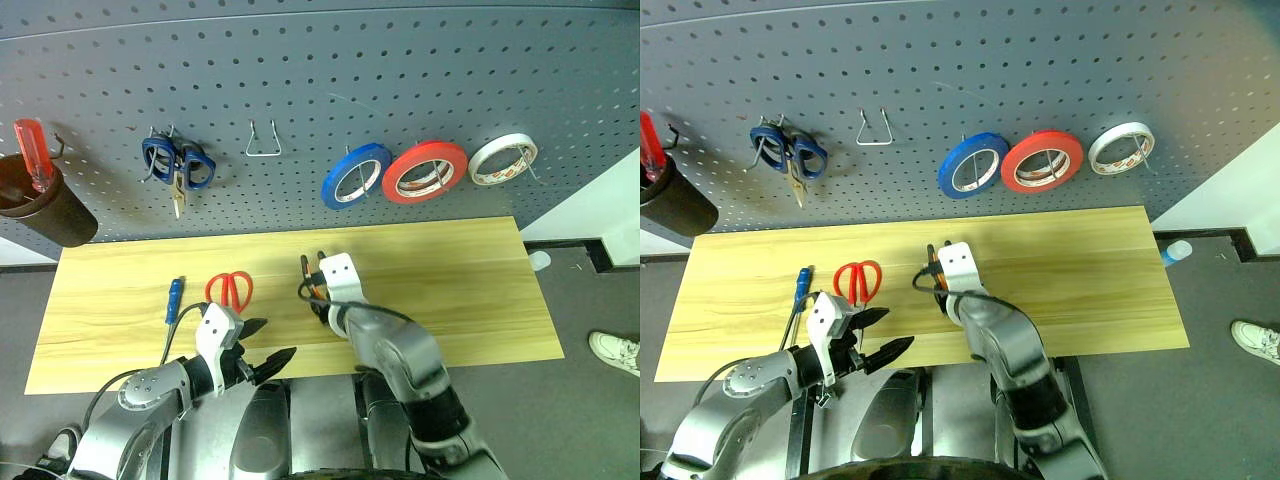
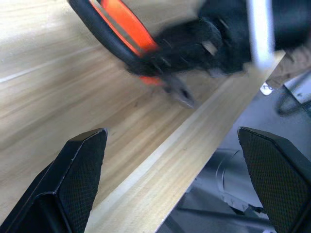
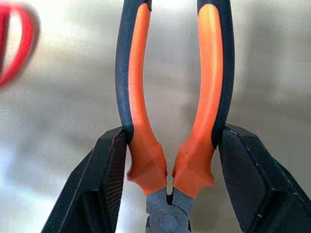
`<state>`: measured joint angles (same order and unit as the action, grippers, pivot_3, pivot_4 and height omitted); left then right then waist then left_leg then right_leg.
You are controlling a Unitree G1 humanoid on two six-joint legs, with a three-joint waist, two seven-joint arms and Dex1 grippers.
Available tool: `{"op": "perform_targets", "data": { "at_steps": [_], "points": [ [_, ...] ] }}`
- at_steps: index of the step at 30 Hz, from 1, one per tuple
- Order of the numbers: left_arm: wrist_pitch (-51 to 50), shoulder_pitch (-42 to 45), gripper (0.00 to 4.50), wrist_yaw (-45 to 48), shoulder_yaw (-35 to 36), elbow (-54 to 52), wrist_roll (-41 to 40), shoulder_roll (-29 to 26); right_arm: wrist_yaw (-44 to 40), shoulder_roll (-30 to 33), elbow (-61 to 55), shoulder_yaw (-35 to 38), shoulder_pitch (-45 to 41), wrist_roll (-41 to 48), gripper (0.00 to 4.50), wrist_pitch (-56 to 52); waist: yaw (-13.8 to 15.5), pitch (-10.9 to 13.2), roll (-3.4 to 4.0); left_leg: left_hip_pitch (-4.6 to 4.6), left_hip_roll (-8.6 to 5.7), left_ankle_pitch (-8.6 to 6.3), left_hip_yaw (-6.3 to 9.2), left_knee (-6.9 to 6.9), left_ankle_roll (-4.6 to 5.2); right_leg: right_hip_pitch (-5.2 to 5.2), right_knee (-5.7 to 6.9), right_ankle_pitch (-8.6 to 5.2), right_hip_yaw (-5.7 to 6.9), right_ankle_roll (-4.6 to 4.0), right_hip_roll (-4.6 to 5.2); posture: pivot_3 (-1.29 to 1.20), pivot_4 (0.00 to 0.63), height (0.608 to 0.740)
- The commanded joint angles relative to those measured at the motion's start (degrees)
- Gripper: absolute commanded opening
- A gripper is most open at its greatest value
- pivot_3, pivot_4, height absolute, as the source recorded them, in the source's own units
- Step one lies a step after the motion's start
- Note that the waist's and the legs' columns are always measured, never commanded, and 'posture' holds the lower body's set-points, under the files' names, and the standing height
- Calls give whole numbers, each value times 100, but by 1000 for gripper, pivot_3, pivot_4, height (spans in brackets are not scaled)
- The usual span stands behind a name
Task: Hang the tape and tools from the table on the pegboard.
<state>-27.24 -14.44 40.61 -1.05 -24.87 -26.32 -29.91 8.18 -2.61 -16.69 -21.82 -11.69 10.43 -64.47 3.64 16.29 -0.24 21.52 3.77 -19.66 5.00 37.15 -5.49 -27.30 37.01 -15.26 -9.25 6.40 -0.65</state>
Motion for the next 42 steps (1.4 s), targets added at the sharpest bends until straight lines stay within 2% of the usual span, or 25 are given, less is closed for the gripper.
{"op": "perform_targets", "data": {
  "at_steps": [1, 7, 14, 20, 26, 30, 34, 38, 42],
  "points": [
    [193, 90, 4500, 151, -35, 145, 54, -23, -215, 58, -785, -197, 140, 14, 2485, 31, -1, -1, -1, -1, 0, 4, 0, 1, -7, 0, 3, 0, 0, 0, 0, 284, 246, 727],
    [536, 374, 4500, 370, -119, 667, 184, 74, -637, 578, -1447, -208, 616, -48, 2484, 559, 4, -32, -48, -2, -1, 13, 0, 3, -24, 5, 5, 2, 0, 1, 0, 256, 202, 727],
    [1405, 330, 4500, 795, -23, 1073, 133, 375, -1154, 1375, -2071, -216, 1115, -413, 2484, 2274, 7, -124, -123, -3, -4, 15, -11, 13, -27, 11, 8, 3, 5, 1, 10, 253, 152, 727],
    [1953, 285, 4500, 1055, 132, 1288, -140, 768, -1216, 1303, -1896, -64, 1084, -695, 2484, 3516, 42, -378, -139, -12, -5, 15, -13, 20, -28, 24, 13, 4, 6, 0, 11, 258, 107, 727],
    [2644, 680, 4500, 1085, 256, 1731, -137, 1172, -1240, 1101, -1705, 89, 867, -918, 2484, 4645, 43, -565, -142, -66, -9, 2, -13, 62, -3, 107, 8, 7, 10, -1, 13, 273, 84, 727],
    [2882, 812, 4500, 1081, 292, 1904, -94, 1283, -1247, 951, -1567, 162, 385, -1110, 2484, 5010, 19, -614, -141, -134, -10, -6, -13, 87, 12, 190, 3, 8, 8, -7, 13, 281, 76, 727],
    [3057, 883, 4500, 1049, 339, 2013, -124, 1374, -1244, 657, -1155, 167, -473, -1302, 2484, 5163, 32, -679, -132, -145, -10, -3, -12, 98, 10, 196, 11, 20, 6, -14, 11, 286, 74, 727],
    [3288, 1115, 4500, 1057, 398, 2357, -135, 1513, -1211, 231, 1, 304, -1596, -1377, 2484, 5544, 43, -724, -125, -152, -10, 2, -10, 98, 2, 201, 16, 30, 6, -10, 9, 297, 73, 727],
    [3508, 1109, 4500, 880, 248, 2314, 28, 1770, -1223, 58, 1143, 535, -2366, -1407, 2484, 6084, 91, -753, -124, -151, -10, 5, -10, 98, -3, 203, 15, 33, 6, -10, 10, 302, 75, 727]
  ]
}}
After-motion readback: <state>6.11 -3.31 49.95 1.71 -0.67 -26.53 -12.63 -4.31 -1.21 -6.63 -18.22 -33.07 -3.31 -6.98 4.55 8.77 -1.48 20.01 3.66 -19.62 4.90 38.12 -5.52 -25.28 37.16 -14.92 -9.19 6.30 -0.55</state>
